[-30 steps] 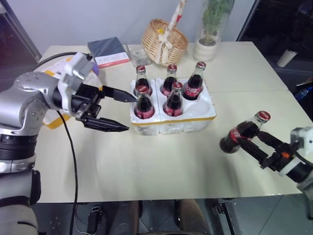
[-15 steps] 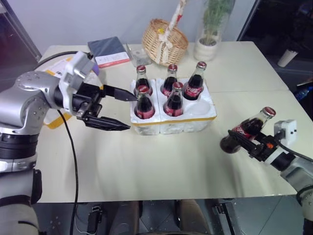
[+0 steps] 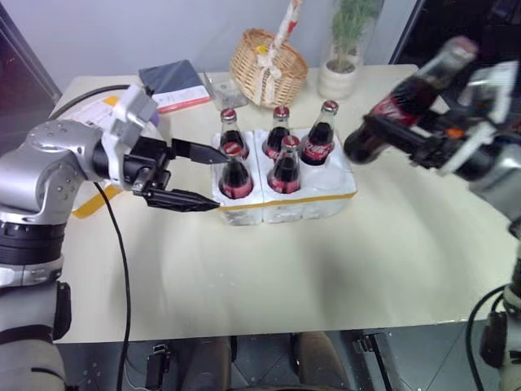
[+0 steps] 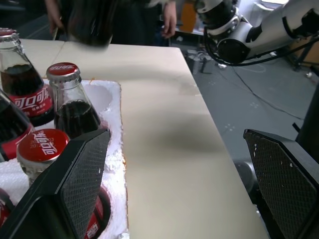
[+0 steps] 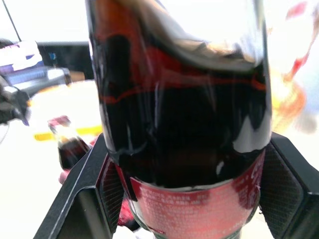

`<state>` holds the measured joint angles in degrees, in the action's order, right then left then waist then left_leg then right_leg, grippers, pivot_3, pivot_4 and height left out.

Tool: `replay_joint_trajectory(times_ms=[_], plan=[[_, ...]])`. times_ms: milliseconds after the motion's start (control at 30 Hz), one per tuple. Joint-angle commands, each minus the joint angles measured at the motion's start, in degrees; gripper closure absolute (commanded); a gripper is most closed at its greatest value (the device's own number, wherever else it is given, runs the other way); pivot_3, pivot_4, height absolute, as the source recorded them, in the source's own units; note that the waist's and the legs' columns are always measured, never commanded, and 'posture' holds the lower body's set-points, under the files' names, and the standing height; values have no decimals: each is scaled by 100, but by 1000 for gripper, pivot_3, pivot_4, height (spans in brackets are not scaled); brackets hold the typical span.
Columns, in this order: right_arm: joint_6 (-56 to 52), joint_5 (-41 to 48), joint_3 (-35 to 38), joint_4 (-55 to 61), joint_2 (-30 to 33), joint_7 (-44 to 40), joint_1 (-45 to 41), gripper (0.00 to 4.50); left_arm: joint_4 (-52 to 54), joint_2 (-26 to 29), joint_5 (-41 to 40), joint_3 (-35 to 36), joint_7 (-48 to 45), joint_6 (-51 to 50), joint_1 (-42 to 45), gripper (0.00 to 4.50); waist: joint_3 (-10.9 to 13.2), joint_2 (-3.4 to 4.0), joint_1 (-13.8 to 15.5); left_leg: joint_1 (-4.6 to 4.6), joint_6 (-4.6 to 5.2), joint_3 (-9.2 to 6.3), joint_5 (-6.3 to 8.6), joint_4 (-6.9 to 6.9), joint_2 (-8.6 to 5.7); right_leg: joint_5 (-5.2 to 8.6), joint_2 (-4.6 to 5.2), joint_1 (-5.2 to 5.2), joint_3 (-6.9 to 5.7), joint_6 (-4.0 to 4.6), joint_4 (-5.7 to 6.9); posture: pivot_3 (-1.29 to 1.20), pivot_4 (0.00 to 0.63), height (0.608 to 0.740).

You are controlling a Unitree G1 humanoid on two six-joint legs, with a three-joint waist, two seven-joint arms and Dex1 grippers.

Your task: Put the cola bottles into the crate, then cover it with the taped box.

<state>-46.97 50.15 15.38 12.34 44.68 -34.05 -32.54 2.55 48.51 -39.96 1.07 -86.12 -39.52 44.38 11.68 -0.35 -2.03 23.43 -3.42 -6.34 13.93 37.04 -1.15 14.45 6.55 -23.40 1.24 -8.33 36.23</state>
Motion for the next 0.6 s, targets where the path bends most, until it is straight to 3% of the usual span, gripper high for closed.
replay_joint_trajectory(times_ms=[33, 200, 600], plan=[[391, -426, -354, -96, -91, -292, -208, 1641, 187, 105, -79, 243, 109, 30, -60, 0, 1, 2, -3, 1, 0, 0, 0, -2, 0, 0, 0, -3, 0, 0, 1, 0, 150, 740], [585, -923, -814, -402, -337, -451, -200, 1641, 311, 185, -144, 361, 243, -4, -205, 0, -1, -4, -47, 0, 0, 0, 0, -1, 1, 0, -1, -3, 1, 0, 3, 0, 150, 740], [478, -943, -973, -123, -721, -786, -356, 1641, 328, 287, -150, 458, 404, 35, -352, 0, 0, -2, -47, -1, 0, 0, 0, -2, 2, 0, -4, -9, 3, 1, 12, 0, 150, 740]])
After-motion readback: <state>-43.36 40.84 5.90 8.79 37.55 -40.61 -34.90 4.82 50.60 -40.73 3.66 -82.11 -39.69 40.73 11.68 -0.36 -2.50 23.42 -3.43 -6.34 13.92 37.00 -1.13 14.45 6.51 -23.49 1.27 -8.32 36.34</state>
